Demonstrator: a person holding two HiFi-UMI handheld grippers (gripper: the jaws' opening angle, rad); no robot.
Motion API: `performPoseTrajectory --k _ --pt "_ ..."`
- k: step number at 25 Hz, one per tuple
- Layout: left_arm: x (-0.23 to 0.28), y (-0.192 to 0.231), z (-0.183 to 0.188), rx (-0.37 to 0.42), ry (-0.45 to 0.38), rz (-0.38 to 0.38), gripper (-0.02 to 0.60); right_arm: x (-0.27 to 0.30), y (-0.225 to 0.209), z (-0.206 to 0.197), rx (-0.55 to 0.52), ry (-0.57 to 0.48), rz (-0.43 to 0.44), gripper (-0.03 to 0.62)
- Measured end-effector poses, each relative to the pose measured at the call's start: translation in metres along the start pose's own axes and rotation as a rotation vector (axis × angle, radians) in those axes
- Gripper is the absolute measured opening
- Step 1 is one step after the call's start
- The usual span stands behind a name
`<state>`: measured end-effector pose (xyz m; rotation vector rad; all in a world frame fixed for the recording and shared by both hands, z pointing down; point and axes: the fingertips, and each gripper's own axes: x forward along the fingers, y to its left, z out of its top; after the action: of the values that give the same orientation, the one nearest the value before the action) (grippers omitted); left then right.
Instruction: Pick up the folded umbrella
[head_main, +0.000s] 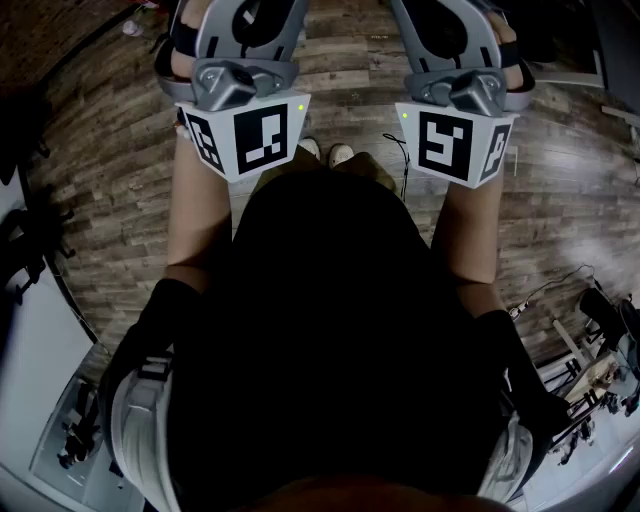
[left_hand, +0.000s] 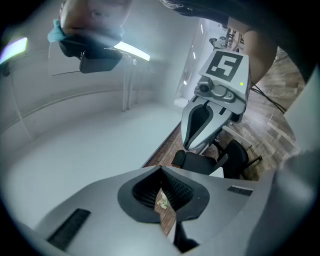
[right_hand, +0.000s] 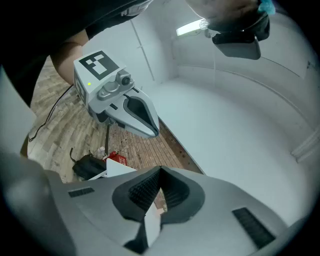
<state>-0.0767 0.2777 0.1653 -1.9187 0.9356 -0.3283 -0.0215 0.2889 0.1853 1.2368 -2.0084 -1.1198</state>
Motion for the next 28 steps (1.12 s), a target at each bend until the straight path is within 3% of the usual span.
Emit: performPoseTrajectory --k 20,28 --pt "-0.014 0.022 -0.016 -0.008 -0.021 -0.002 0.012 0.016 0.014 0.019 -0.032 0.037 -0.008 0.031" --pt "-0.018 0.027 -0.027 0.027 0.005 0.018 0.012 0.023 0.019 0.03 -0.056 0.047 -0.014 0.031"
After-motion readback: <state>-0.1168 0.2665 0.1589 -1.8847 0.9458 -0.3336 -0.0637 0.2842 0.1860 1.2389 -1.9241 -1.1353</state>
